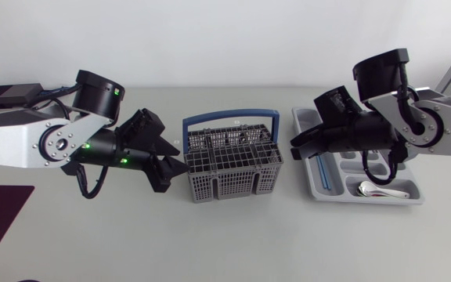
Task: Unload the cutlery basket into the drawer organizer.
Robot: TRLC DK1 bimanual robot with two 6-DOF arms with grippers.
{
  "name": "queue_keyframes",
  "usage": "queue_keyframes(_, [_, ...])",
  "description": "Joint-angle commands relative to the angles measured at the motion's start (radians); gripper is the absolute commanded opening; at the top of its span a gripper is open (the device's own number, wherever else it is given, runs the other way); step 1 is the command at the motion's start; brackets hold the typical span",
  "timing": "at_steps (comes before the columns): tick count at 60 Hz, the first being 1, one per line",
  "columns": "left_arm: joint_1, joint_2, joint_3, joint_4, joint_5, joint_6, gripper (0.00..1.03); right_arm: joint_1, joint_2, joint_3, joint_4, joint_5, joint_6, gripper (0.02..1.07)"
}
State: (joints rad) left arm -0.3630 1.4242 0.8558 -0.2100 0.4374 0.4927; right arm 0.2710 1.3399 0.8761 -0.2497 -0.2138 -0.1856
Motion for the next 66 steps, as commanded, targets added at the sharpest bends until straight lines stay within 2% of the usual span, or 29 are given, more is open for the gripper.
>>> queue_keyframes(1, [-0.017, 0.015, 0.040, 0.032, 0.009, -0.069, 0.33, 0.027, 0.041, 0.027, 0.020, -0.012, 0.029, 0.09])
queue_keyframes(15, [-0.067, 0.067, 0.065, 0.081, 0.001, -0.112, 0.29, 0.068, 0.127, 0.052, 0.058, -0.032, 0.032, 0.08])
queue_keyframes(25, [-0.079, 0.168, 0.086, 0.083, -0.048, -0.098, 0.29, 0.103, 0.209, 0.064, 0.069, -0.022, 0.032, 0.08])
queue_keyframes(41, [-0.027, 0.197, 0.080, 0.083, -0.072, -0.080, 0.30, 0.186, 0.246, 0.090, 0.026, -0.006, 0.051, 0.08])
queue_keyframes(51, [0.042, 0.183, 0.075, 0.078, -0.071, -0.060, 0.30, 0.269, 0.260, 0.101, 0.003, -0.004, 0.069, 0.08])
queue_keyframes(66, [0.052, 0.168, 0.055, 0.078, -0.071, -0.054, 0.30, 0.287, 0.268, 0.107, 0.006, 0.033, 0.075, 0.08])
